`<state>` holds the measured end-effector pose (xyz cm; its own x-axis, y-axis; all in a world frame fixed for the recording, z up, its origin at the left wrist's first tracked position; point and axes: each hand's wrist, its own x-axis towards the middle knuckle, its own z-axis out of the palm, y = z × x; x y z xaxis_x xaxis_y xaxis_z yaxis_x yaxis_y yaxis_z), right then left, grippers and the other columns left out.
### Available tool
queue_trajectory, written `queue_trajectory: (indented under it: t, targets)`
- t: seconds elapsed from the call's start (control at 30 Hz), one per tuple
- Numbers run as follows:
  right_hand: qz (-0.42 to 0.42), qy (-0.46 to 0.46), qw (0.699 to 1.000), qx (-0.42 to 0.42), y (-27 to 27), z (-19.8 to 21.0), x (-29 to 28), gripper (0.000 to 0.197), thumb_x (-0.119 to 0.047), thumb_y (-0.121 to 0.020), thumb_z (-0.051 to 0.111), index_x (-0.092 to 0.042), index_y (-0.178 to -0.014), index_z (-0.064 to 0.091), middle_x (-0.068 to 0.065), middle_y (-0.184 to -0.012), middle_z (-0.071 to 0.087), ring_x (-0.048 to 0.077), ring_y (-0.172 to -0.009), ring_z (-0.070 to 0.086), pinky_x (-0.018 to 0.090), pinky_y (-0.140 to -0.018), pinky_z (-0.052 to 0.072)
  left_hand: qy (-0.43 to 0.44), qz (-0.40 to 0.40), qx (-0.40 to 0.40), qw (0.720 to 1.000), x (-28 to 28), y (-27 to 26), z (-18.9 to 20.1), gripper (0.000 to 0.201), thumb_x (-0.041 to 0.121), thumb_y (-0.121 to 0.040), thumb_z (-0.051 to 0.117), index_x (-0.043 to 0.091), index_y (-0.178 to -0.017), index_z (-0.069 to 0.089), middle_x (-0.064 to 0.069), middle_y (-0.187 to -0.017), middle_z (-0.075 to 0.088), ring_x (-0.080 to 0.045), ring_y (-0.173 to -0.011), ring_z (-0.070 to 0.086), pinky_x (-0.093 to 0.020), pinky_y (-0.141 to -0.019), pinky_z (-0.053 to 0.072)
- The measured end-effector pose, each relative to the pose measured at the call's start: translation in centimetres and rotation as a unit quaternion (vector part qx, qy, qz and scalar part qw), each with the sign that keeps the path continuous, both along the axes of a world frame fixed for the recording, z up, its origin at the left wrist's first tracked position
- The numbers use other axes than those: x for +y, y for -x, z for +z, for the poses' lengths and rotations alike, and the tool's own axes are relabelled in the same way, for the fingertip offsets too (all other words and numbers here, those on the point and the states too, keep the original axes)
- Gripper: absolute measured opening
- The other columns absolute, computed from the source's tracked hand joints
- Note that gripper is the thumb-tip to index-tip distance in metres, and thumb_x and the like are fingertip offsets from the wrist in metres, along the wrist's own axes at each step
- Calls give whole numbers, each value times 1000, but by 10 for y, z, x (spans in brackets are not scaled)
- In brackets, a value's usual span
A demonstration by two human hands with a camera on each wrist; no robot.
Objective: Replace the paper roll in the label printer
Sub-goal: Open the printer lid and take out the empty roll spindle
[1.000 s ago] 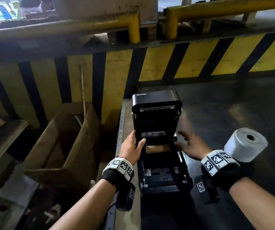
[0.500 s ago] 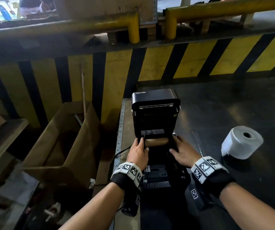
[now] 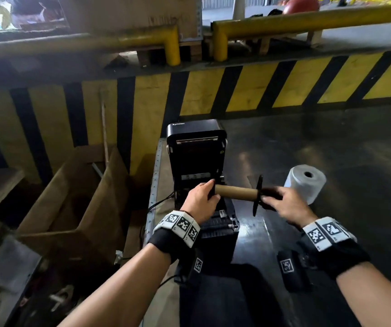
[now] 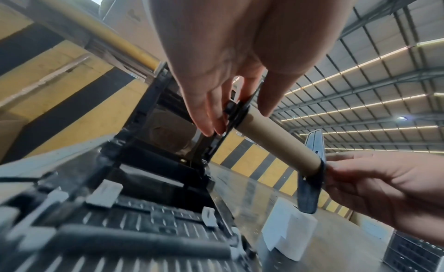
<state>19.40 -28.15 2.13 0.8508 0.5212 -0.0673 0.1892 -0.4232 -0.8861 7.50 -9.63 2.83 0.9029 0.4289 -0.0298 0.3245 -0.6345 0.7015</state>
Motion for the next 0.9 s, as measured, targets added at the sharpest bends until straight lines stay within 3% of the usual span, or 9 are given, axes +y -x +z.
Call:
queue_trajectory:
  t: [0.1, 0.17, 0.2, 0.3, 0.4, 0.5, 0.6, 0.7, 0.9]
  targets:
    - [1, -64, 994, 91, -2, -6, -32, 14, -1, -86, 56, -3, -98, 64, 5, -74, 64, -3, -52, 63, 6, -52, 48, 68, -20, 11, 997, -19, -1, -8, 44, 17, -90, 56, 5, -131, 49, -23, -112, 64, -35, -100, 64, -39, -84, 50]
    - [-6, -85, 986, 143, -8, -14, -52, 12, -1, -88, 53, 0, -96, 62, 8, -72, 60, -2, -48, 62, 8, -49, 49, 144, -23, 2, 989, -32, -2, -17, 14, 10, -88, 59, 4, -101, 61, -12, -76, 62, -16, -62, 63, -34, -64, 49]
    - [-7, -88, 982, 165, -13, -19, -62, 11, -2, -89, 52, -2, -92, 62, 9, -75, 60, -1, -49, 63, 10, -50, 51, 198, -20, -3, 980, -40, -3, -22, 4, 5, -87, 60, 6, -91, 61, -6, -69, 56, -9, -54, 55, -30, -60, 47]
    - [2, -77, 976, 203, -23, -37, -88, 16, -4, -90, 50, -12, -82, 62, 10, -85, 60, 5, -61, 64, 15, -58, 55, 324, 17, -9, 946, -67, -4, -37, 18, -4, -82, 63, 14, -83, 62, -1, -73, 58, -4, -56, 57, -20, -57, 47]
    - [-5, -87, 967, 238, -32, -55, -113, 14, -2, -91, 47, -5, -88, 60, 12, -83, 59, 7, -58, 65, 15, -56, 55, 355, 72, -5, 932, -88, -8, -54, 20, -5, -81, 64, 13, -90, 62, -1, -78, 60, -5, -60, 57, -14, -53, 45]
    - [-21, -123, 948, 293, -40, -72, -132, 14, 1, -91, 44, 1, -98, 57, 15, -80, 60, 7, -50, 66, 14, -55, 56, 305, 97, 13, 947, -102, -8, -74, 33, -1, -77, 70, -3, -110, 62, -2, -81, 64, -7, -64, 61, -18, -63, 50]
    - [-24, -113, 942, 317, -44, -88, -146, 14, 2, -91, 45, 1, -96, 58, 16, -79, 61, 8, -50, 67, 13, -54, 55, 120, 60, 78, 988, -118, -3, -93, 40, 10, -74, 75, 6, -112, 65, -6, -98, 71, -19, -92, 66, -27, -87, 51]
    - [-9, -73, 944, 322, -43, -99, -155, 13, 1, -91, 45, 2, -92, 59, 14, -74, 60, 5, -46, 64, 10, -50, 52, 16, 45, 133, 990, -131, 6, -110, 33, 17, -74, 71, 12, -107, 67, -10, -101, 70, -25, -96, 65, -30, -86, 51]
    - [28, -4, 953, 301, -49, -102, -160, 23, -1, -91, 48, 16, -104, 56, 10, -67, 52, 9, -46, 51, 11, -46, 45, -39, 52, 188, 980, -140, 17, -136, 44, 17, -77, 66, 13, -120, 59, -11, -123, 54, -29, -114, 55, -32, -96, 45]
